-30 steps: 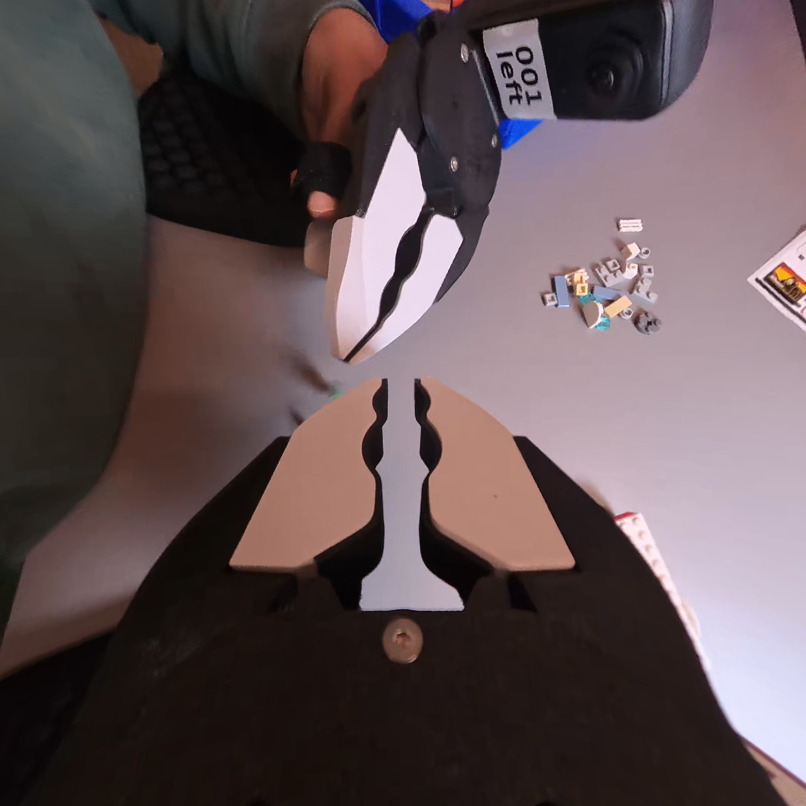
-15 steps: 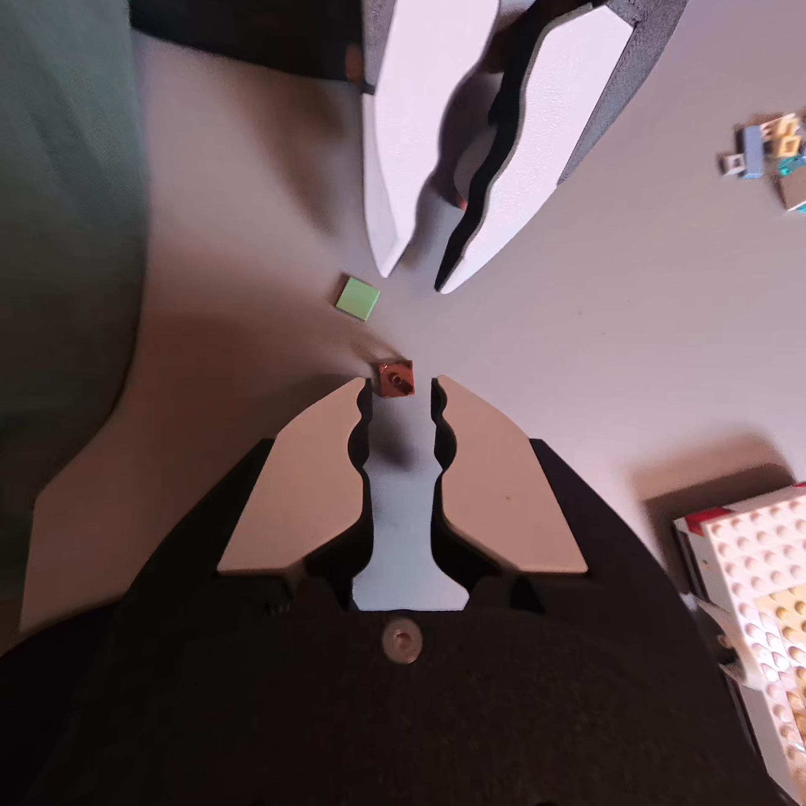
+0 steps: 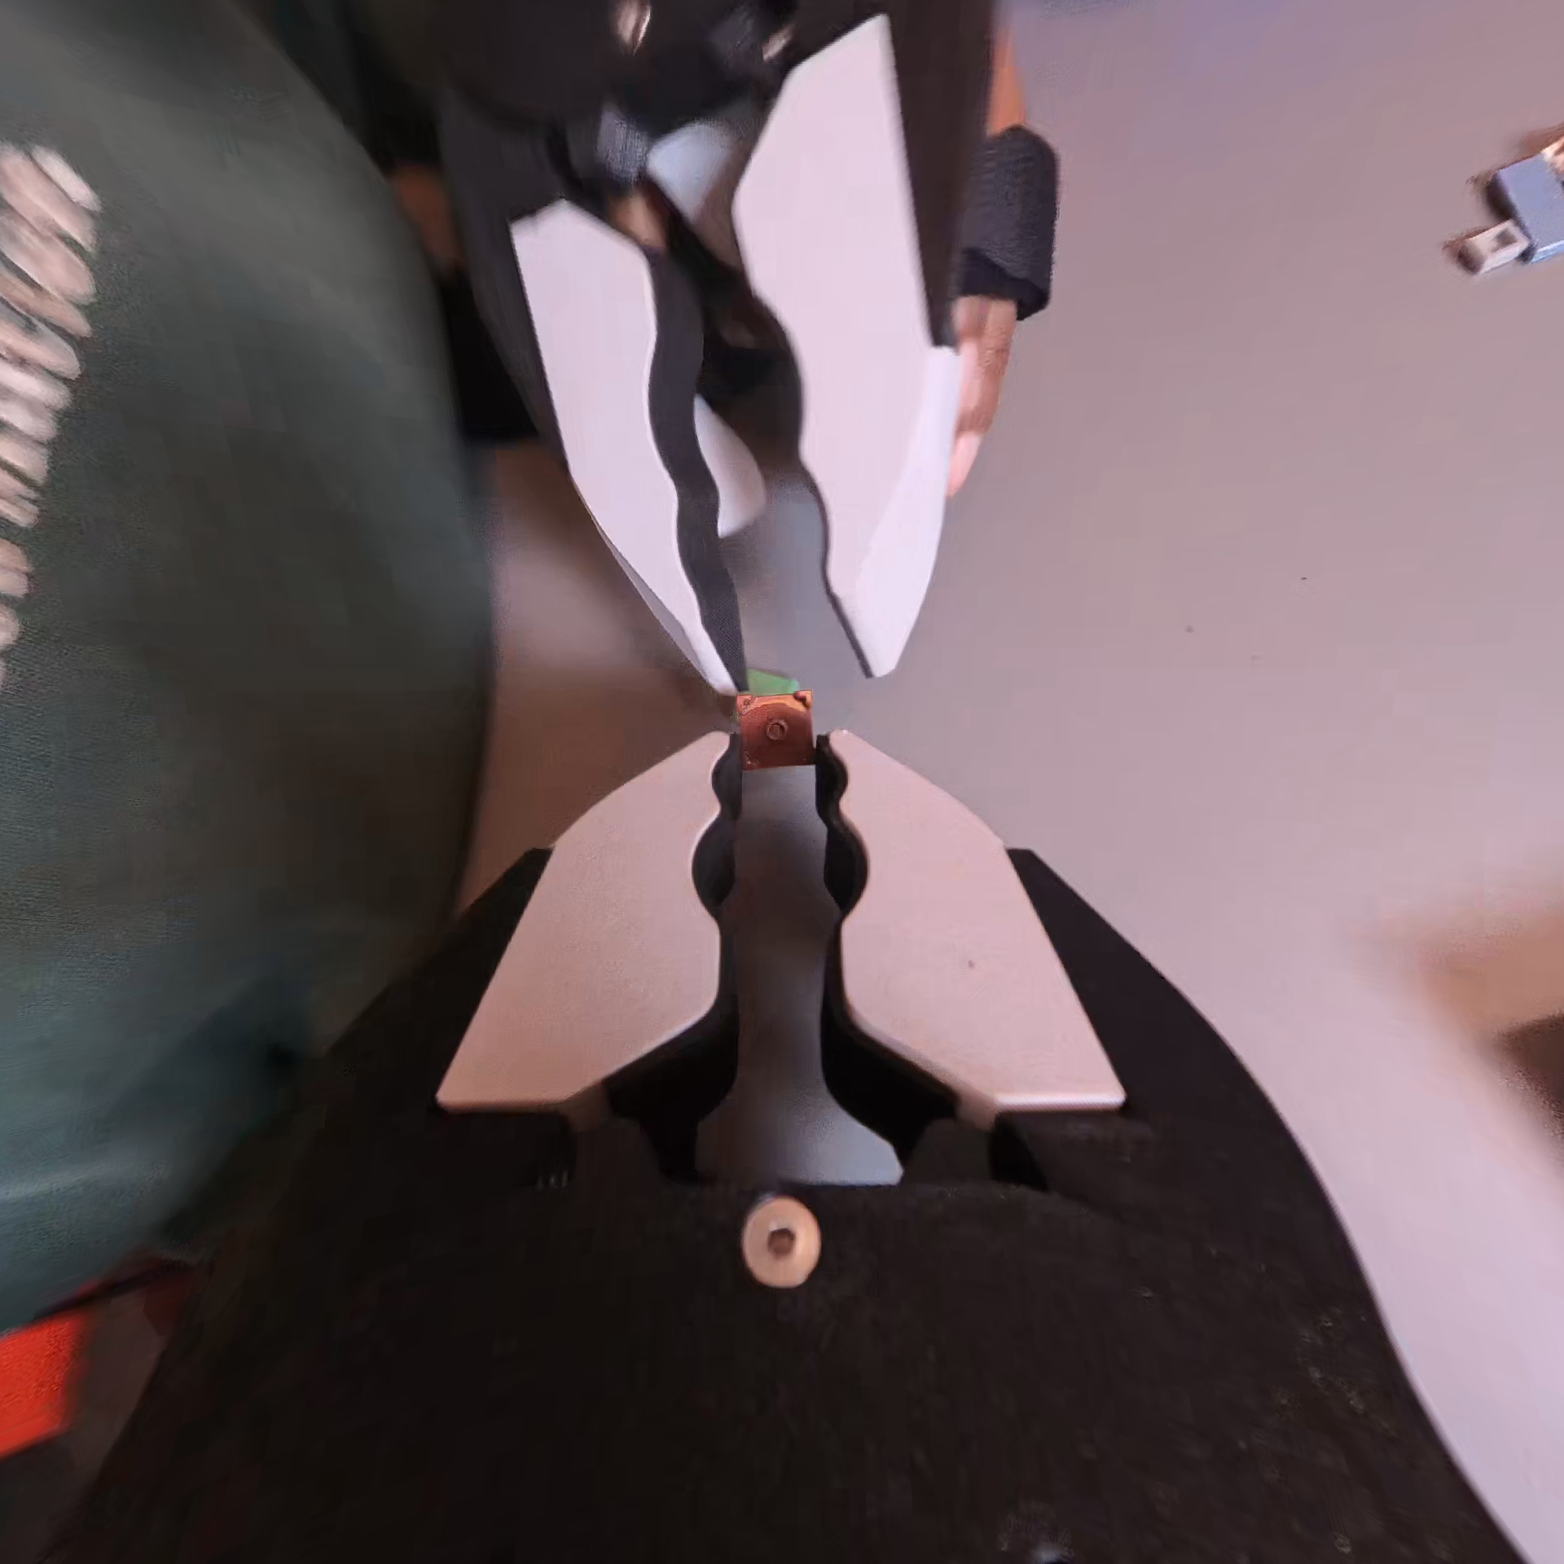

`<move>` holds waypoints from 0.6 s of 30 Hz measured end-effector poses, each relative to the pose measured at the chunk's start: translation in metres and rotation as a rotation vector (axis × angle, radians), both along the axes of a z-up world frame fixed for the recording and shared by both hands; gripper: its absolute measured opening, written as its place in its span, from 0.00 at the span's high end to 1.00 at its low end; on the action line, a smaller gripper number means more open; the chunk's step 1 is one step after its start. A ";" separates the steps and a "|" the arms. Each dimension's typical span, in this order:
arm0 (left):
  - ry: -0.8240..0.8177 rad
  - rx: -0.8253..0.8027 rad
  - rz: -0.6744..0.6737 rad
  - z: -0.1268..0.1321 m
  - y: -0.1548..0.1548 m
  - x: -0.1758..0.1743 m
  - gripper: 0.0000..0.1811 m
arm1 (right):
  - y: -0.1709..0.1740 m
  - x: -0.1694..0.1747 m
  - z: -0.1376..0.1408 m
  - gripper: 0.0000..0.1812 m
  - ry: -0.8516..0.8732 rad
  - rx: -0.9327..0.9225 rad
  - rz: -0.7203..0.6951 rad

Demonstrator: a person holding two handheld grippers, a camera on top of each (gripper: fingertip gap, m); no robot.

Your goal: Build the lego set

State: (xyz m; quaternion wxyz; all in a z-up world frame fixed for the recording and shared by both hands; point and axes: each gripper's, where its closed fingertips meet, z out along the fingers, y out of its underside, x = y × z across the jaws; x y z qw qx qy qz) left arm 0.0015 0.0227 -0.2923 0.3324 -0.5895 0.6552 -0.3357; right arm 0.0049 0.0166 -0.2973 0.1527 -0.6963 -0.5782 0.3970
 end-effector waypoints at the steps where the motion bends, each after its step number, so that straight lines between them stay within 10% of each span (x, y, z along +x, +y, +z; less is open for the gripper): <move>1: -0.034 0.059 -0.008 0.007 0.001 0.001 0.84 | -0.001 -0.001 0.008 0.91 0.057 -0.094 -0.021; 11: -0.142 0.211 -0.024 0.027 -0.001 0.003 0.94 | -0.001 -0.007 0.033 0.90 0.272 -0.535 -0.074; 18: -0.219 -0.587 0.169 0.032 0.025 -0.003 0.94 | 0.035 -0.003 0.052 0.81 0.304 0.318 -0.175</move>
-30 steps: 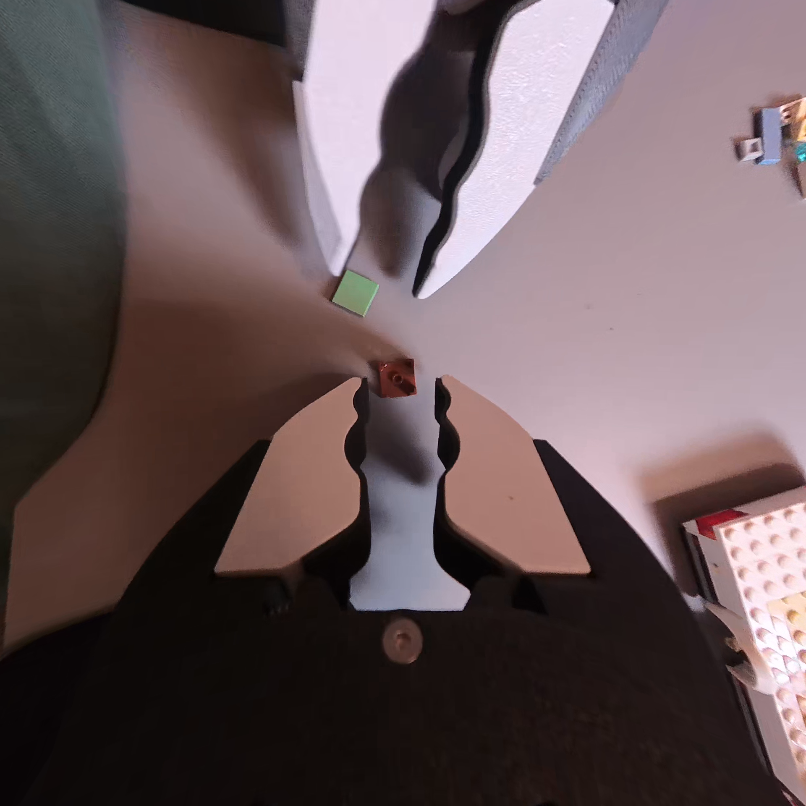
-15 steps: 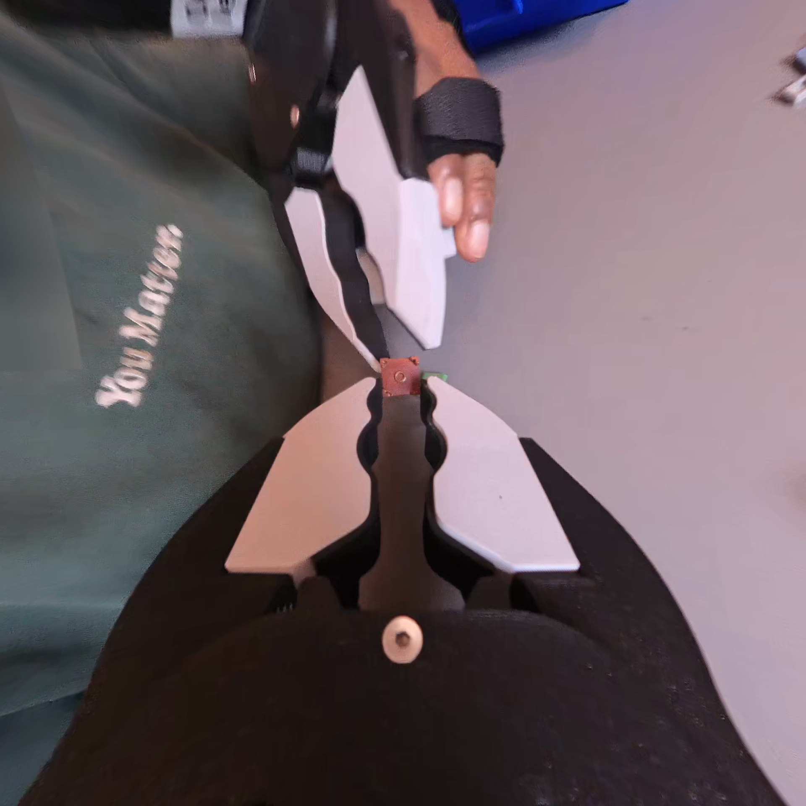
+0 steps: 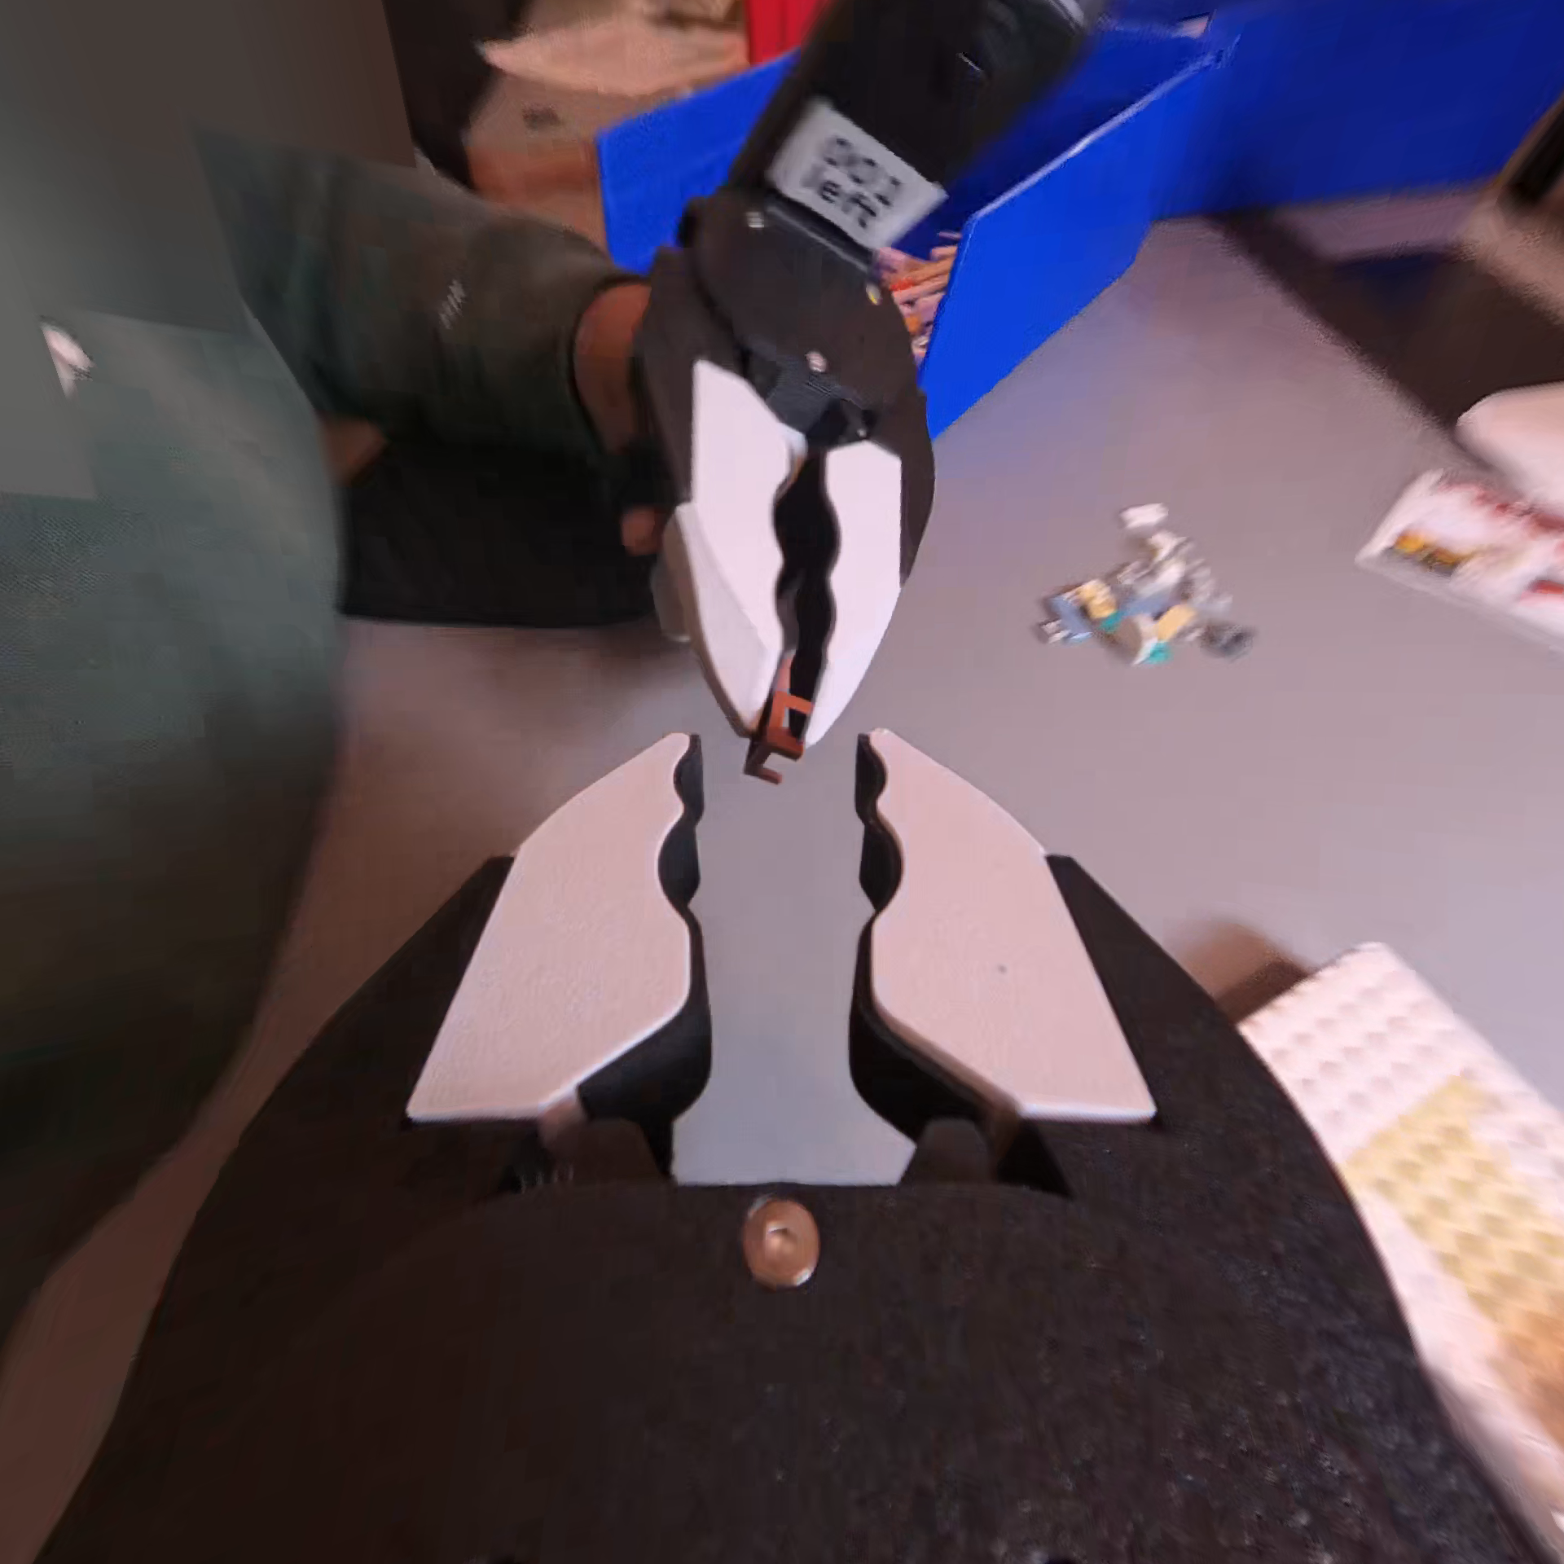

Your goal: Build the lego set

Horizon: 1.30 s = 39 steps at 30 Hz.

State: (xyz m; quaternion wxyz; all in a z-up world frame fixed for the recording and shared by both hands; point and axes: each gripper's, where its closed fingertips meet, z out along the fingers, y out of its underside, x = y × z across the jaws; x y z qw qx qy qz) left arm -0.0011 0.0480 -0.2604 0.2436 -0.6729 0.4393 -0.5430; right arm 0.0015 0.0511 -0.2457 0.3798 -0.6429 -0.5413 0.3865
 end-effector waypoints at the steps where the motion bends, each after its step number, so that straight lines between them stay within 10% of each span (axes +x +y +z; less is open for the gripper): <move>1: -0.025 -0.121 0.013 0.001 0.003 -0.001 0.94 | 0.000 -0.002 0.000 0.81 -0.037 0.135 -0.014; 11: -0.074 -0.490 0.037 -0.006 0.007 -0.002 0.94 | 0.010 -0.011 -0.022 0.91 -0.252 0.552 -0.031; 17: 0.092 -0.035 -0.056 -0.016 -0.002 -0.010 0.85 | 0.011 0.005 -0.065 0.91 -0.340 0.102 0.018; 23: 0.295 0.338 -0.292 -0.049 -0.041 -0.011 0.82 | 0.008 0.007 -0.082 0.91 -0.469 0.070 0.046; 39: 0.409 0.524 -0.234 -0.061 -0.029 -0.003 0.91 | 0.011 0.026 -0.071 0.86 -0.432 0.042 -0.020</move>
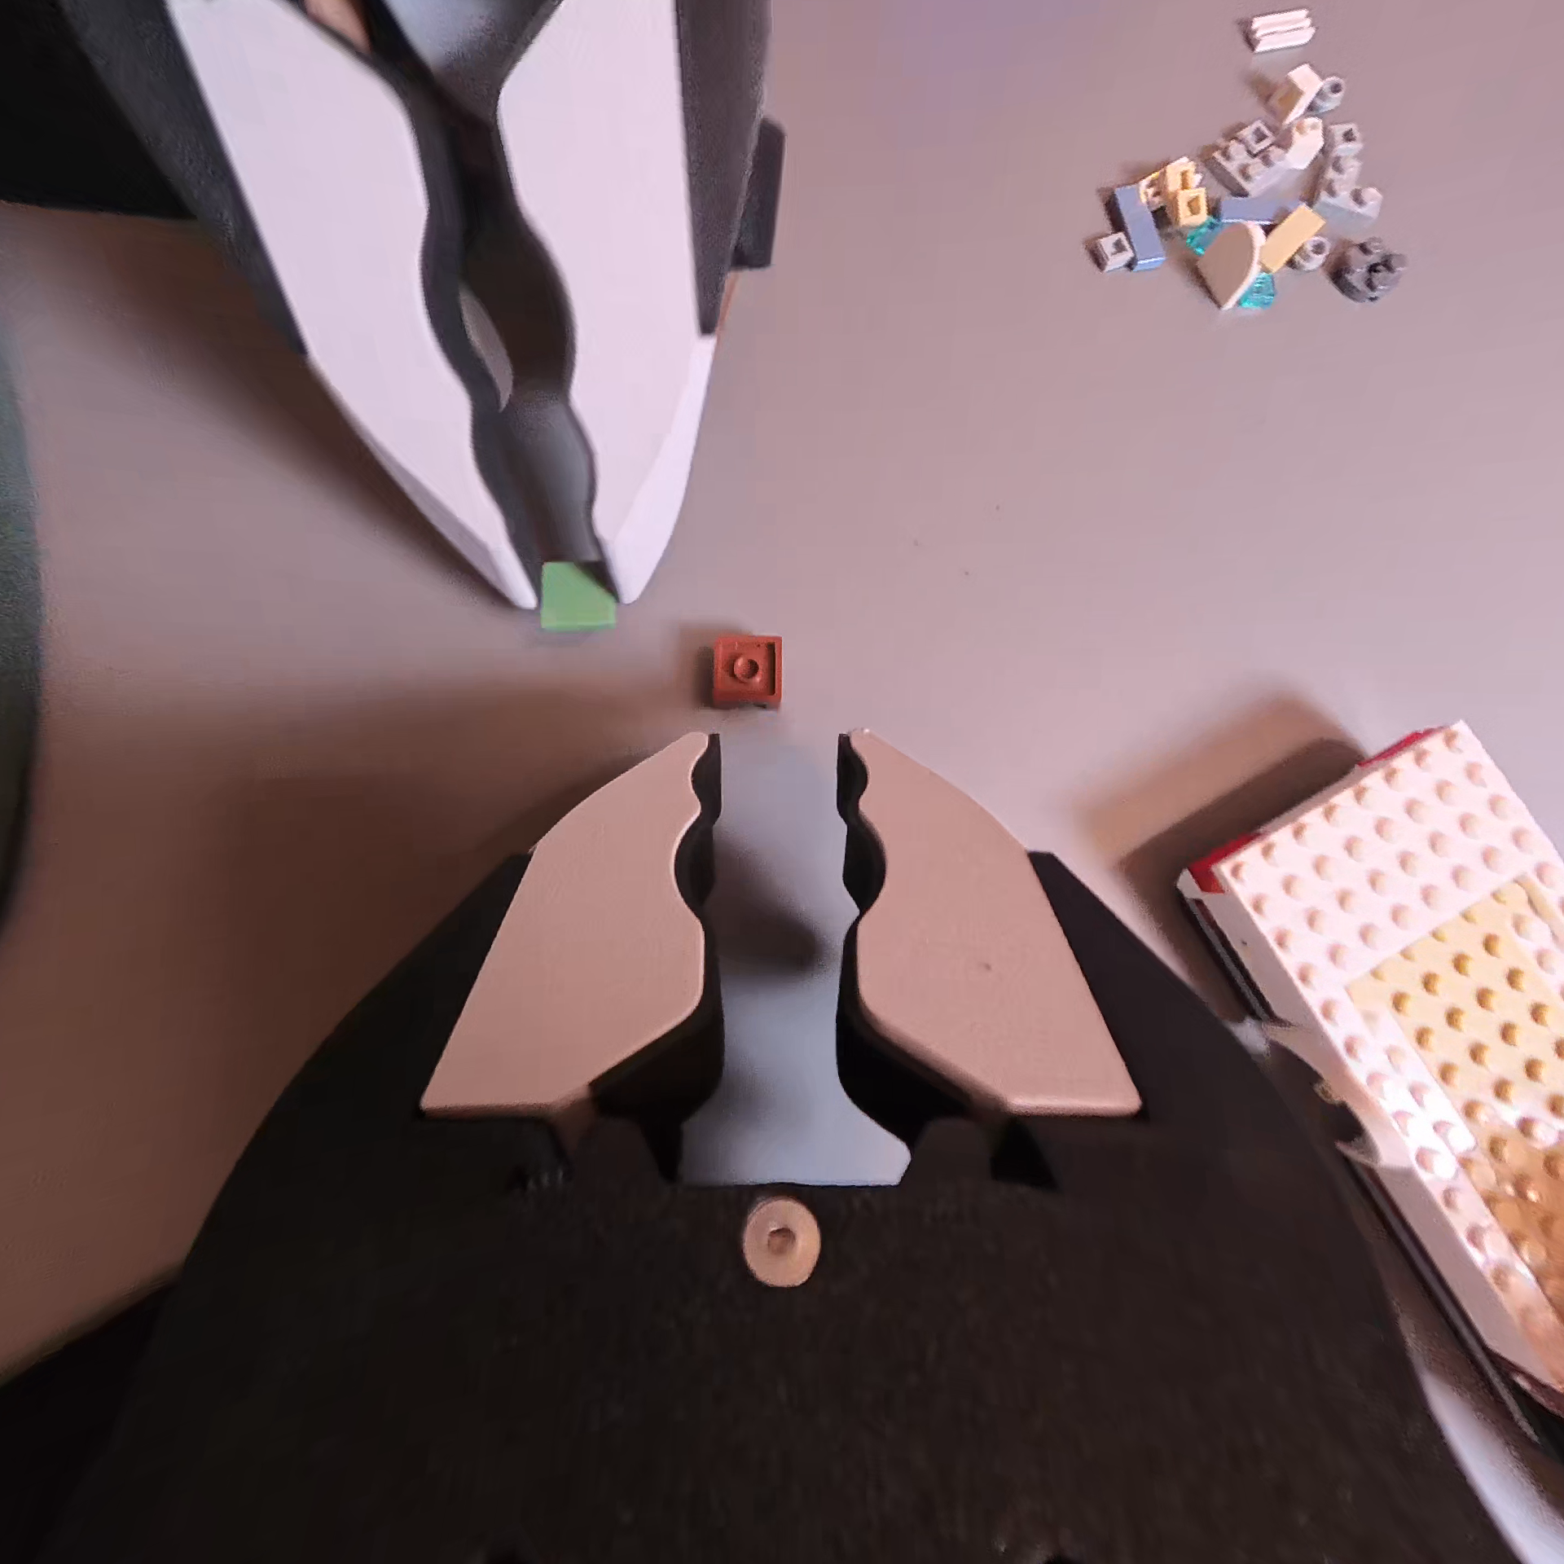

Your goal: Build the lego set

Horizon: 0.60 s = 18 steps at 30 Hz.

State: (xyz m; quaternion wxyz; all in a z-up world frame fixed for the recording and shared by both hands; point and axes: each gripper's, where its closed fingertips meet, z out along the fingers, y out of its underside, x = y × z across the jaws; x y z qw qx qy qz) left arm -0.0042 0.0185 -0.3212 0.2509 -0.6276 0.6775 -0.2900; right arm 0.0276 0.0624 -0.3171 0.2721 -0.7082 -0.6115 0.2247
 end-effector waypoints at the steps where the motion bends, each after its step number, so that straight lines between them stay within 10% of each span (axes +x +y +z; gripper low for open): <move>1: -0.031 -0.001 0.021 0.007 0.006 0.003 0.91 | 0.000 0.002 0.000 0.86 0.008 0.000 -0.006; 18: -0.012 0.029 0.000 0.003 0.037 0.022 0.90 | -0.008 0.009 -0.006 0.85 0.021 -0.024 0.022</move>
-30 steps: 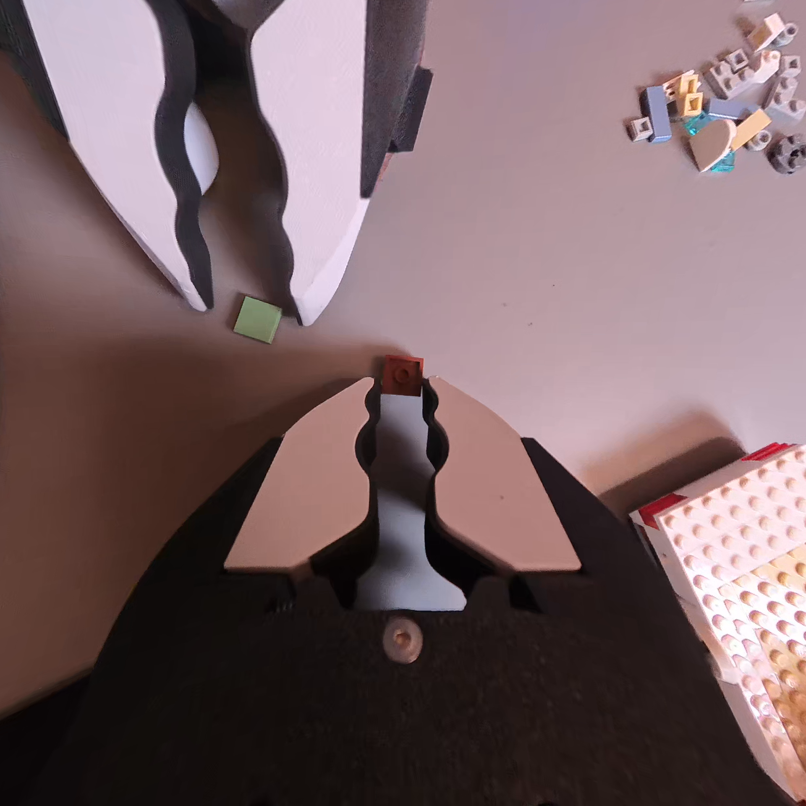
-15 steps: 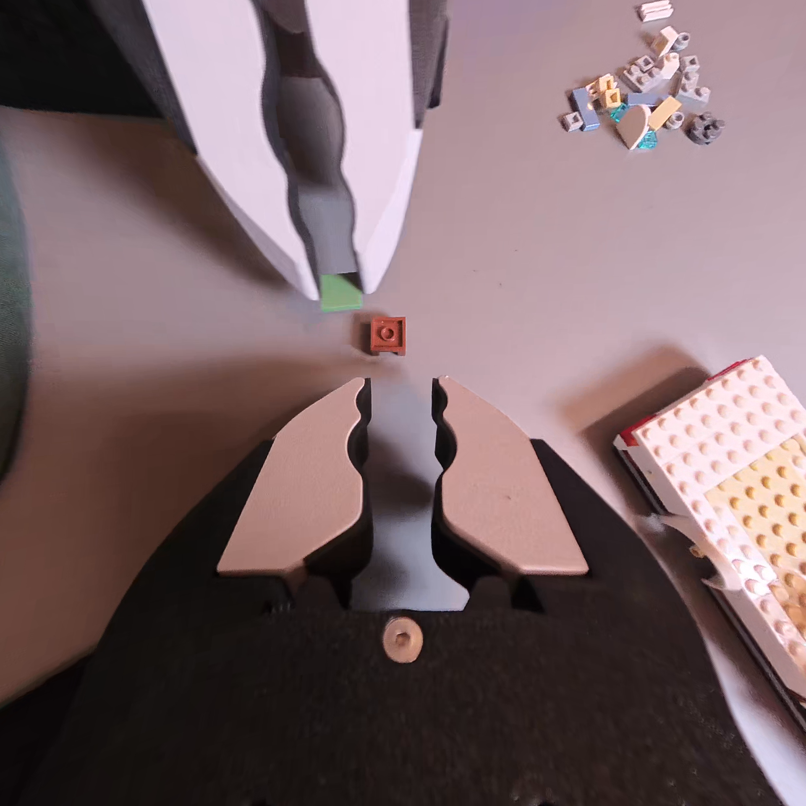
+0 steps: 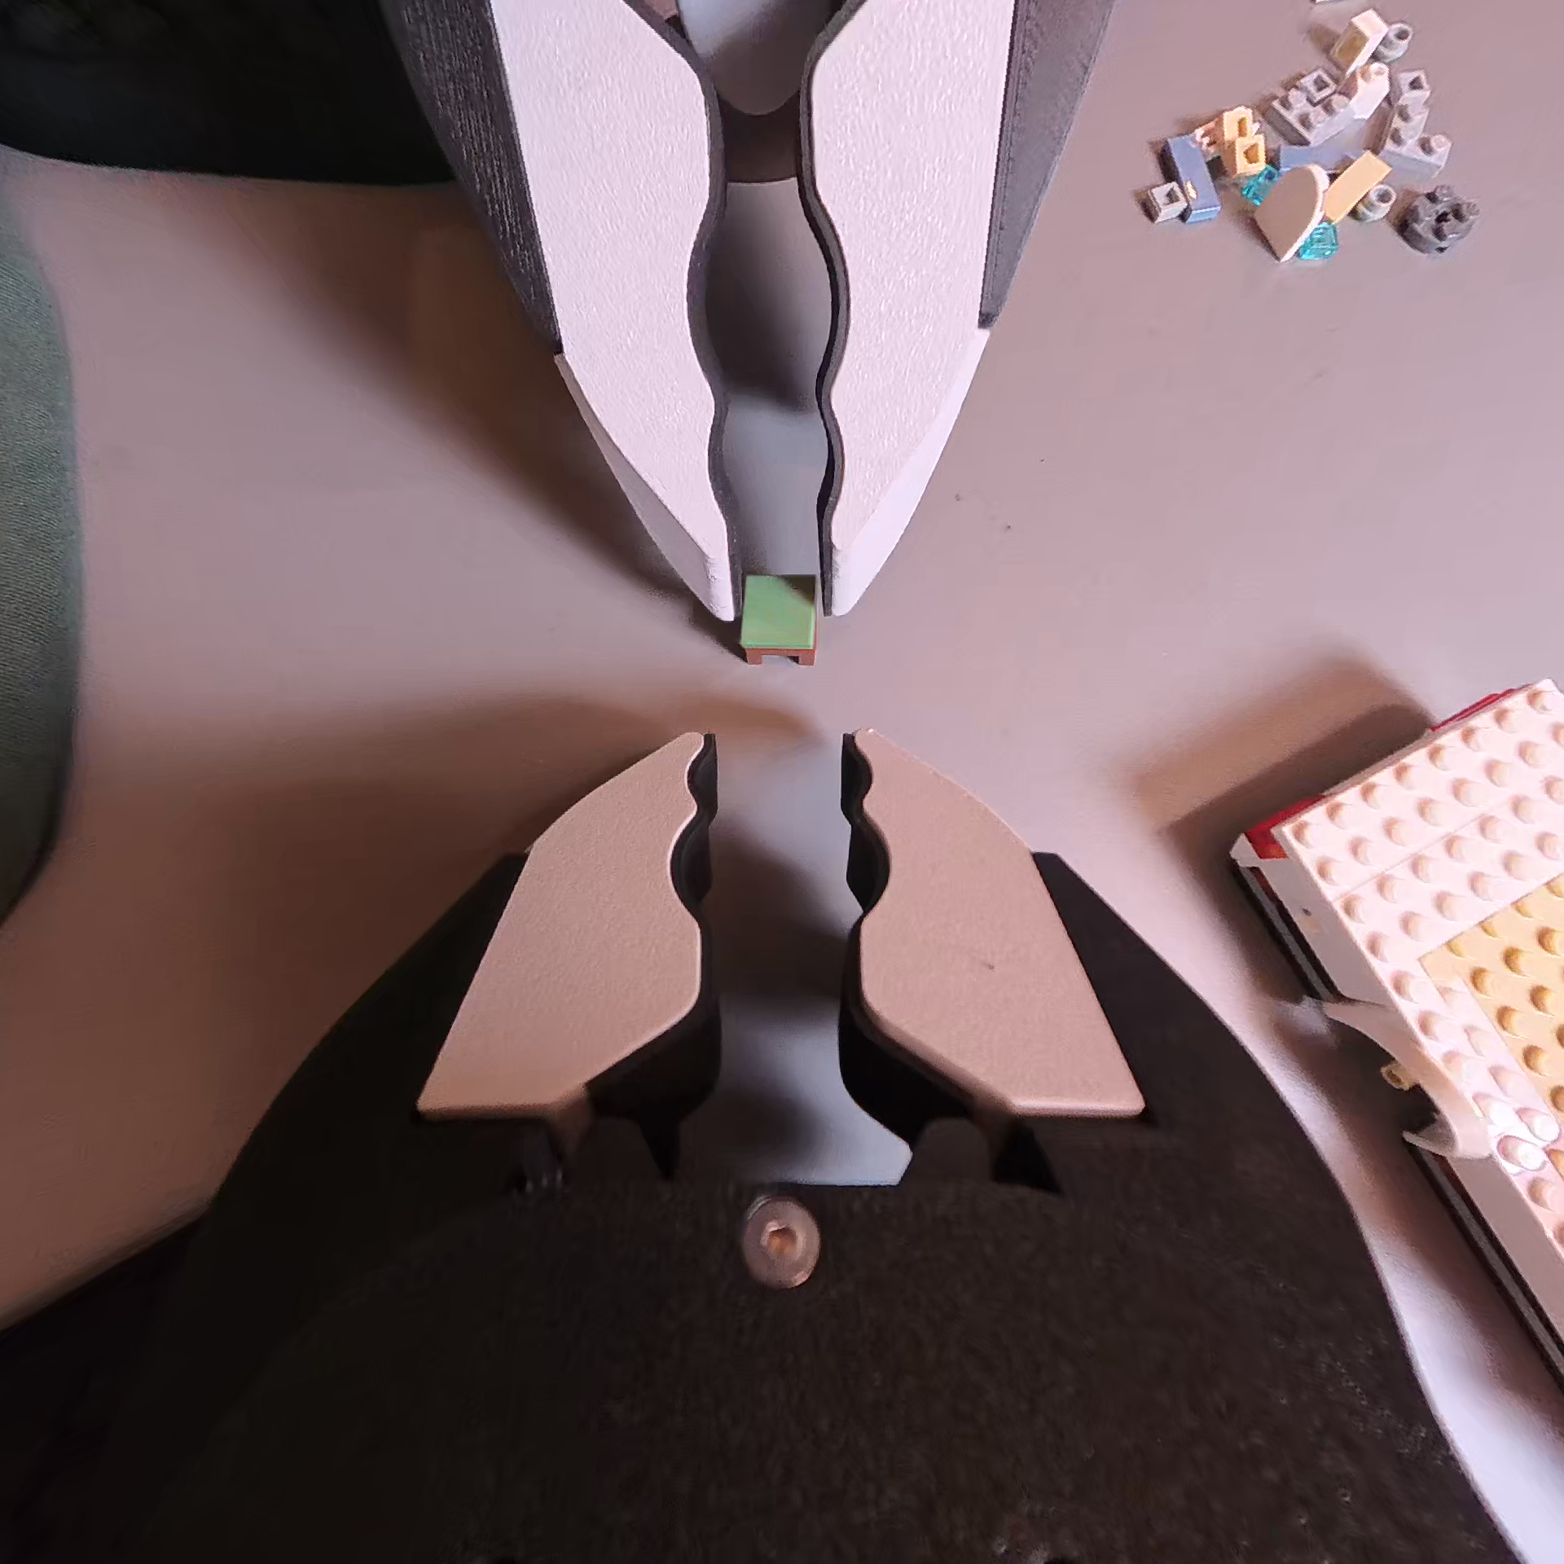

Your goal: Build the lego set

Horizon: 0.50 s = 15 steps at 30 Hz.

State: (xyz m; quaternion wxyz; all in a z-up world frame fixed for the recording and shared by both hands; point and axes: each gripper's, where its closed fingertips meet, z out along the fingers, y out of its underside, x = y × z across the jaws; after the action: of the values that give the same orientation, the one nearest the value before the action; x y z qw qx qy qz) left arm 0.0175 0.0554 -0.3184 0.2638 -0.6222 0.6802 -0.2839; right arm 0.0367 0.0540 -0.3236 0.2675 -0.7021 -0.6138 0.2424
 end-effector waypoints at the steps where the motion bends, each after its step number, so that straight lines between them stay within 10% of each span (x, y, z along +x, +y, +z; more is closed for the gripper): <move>1: 0.004 -0.002 -0.002 -0.001 0.000 0.000 0.90 | 0.000 0.000 0.000 0.85 0.000 0.000 0.000; 15: 0.046 0.020 -0.008 -0.011 0.000 -0.001 0.86 | -0.002 -0.003 -0.001 0.85 -0.001 0.003 0.000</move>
State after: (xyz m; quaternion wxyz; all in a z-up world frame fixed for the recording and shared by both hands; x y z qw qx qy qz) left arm 0.0169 0.0554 -0.3299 0.2531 -0.6232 0.6913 -0.2638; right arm 0.0342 0.0520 -0.3241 0.2682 -0.7020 -0.6141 0.2412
